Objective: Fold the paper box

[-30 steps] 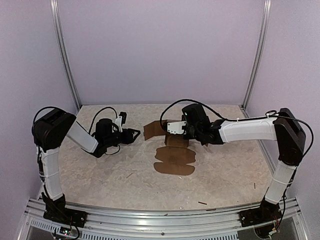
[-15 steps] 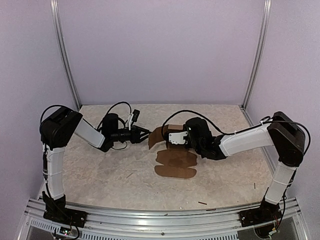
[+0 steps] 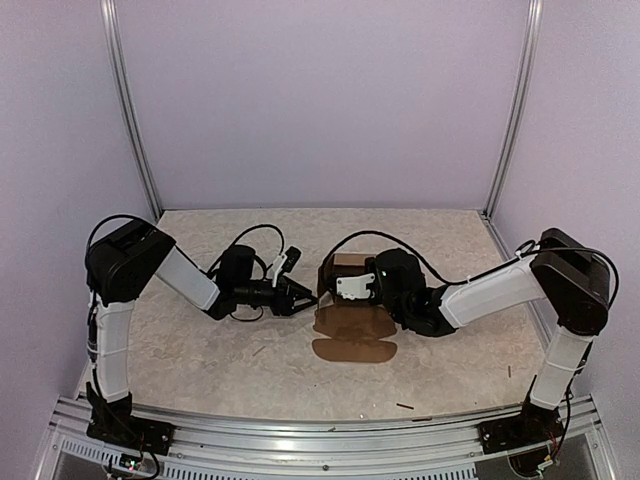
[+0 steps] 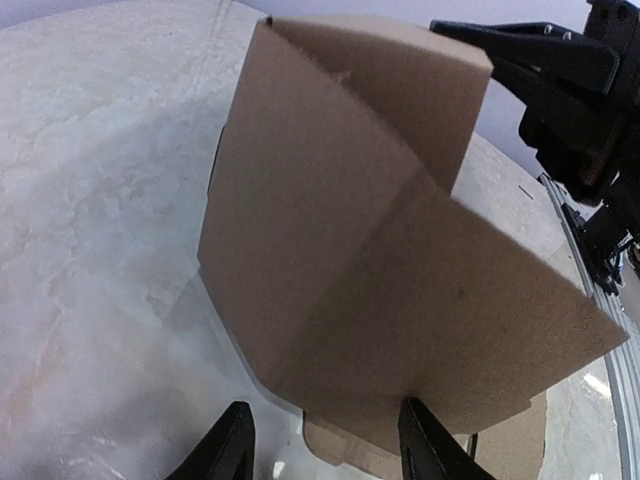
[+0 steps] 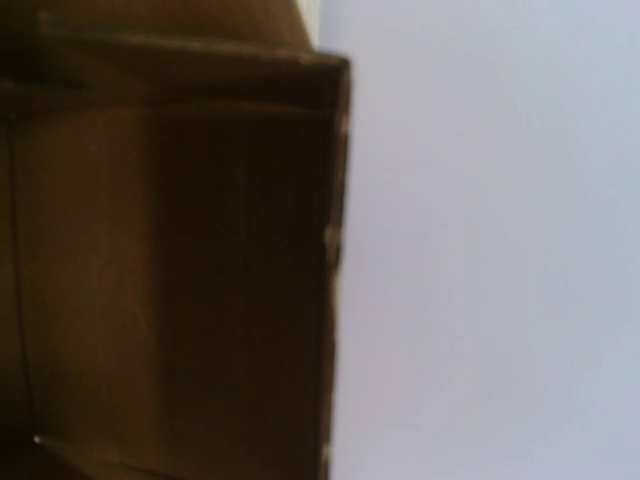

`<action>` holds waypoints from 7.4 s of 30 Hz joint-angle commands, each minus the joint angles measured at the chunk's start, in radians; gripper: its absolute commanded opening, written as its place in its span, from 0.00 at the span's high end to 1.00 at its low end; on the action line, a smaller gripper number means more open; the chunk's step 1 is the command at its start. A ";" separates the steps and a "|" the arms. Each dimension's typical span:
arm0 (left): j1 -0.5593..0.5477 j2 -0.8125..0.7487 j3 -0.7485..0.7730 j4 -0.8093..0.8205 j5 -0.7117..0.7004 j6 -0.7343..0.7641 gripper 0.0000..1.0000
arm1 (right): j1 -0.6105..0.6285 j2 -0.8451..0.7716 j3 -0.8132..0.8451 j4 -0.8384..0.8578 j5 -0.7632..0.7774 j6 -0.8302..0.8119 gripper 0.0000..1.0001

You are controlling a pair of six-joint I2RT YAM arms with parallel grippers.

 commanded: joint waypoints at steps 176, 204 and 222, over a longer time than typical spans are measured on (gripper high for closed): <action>-0.254 0.227 0.222 0.247 -0.804 0.051 0.91 | -0.494 0.541 0.948 -1.550 -1.792 0.938 0.31; -0.299 0.037 -0.032 0.292 -0.804 0.080 0.48 | -0.528 0.463 1.009 -1.625 -1.739 0.853 0.27; -0.320 -0.286 -0.168 -0.325 -0.856 0.168 0.40 | -0.558 0.100 0.729 -1.585 -1.506 0.715 0.21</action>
